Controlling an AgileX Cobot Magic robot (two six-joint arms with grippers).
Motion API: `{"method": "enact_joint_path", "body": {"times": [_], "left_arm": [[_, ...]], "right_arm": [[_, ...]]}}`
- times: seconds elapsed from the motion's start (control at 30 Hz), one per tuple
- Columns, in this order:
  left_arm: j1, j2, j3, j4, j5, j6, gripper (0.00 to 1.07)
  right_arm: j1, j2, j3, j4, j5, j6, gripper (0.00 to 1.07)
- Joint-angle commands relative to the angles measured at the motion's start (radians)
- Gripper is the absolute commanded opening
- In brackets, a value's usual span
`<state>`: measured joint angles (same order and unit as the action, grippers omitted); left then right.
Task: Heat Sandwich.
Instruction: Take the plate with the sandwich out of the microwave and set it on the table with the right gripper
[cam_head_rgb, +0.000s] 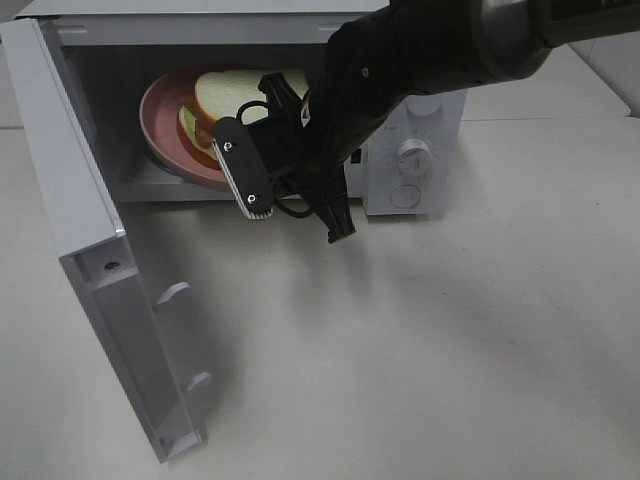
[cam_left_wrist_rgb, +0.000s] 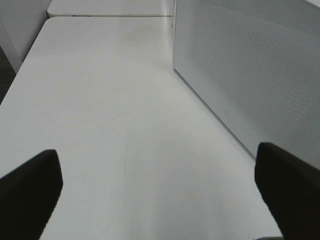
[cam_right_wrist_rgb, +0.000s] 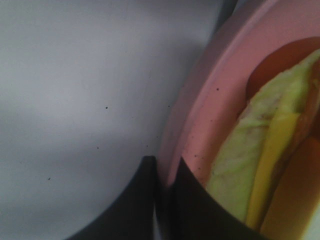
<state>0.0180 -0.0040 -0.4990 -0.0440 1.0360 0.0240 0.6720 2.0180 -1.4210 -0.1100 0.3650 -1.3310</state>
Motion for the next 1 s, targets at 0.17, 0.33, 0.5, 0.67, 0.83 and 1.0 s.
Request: {"method": "enact_joint_path", "body": {"times": [0.17,0.33,0.5,0.67,0.83,1.0], "left_arm": [[0.004,-0.022,0.005,-0.002,-0.006,0.001,1.03],[0.004,-0.022,0.005,-0.002,-0.006,0.001,1.03],[0.004,-0.022,0.005,-0.002,-0.006,0.001,1.03],[0.004,-0.022,0.005,-0.002,-0.006,0.001,1.03],[0.004,-0.022,0.005,-0.002,-0.006,0.001,1.03],[0.004,-0.022,0.005,-0.002,-0.006,0.001,1.03]], "right_arm": [[0.004,-0.069,0.060,-0.013,0.000,0.016,0.01],[0.016,-0.089,0.102,-0.021,0.001,0.011,0.01],[0.016,-0.129,0.160,-0.024,-0.020,-0.027,0.01],[0.016,-0.175,0.220,-0.028,-0.048,-0.027,0.01],[0.016,-0.215,0.266,-0.038,-0.050,-0.027,0.01],[0.016,-0.267,0.320,-0.045,-0.040,-0.027,0.01]]}}
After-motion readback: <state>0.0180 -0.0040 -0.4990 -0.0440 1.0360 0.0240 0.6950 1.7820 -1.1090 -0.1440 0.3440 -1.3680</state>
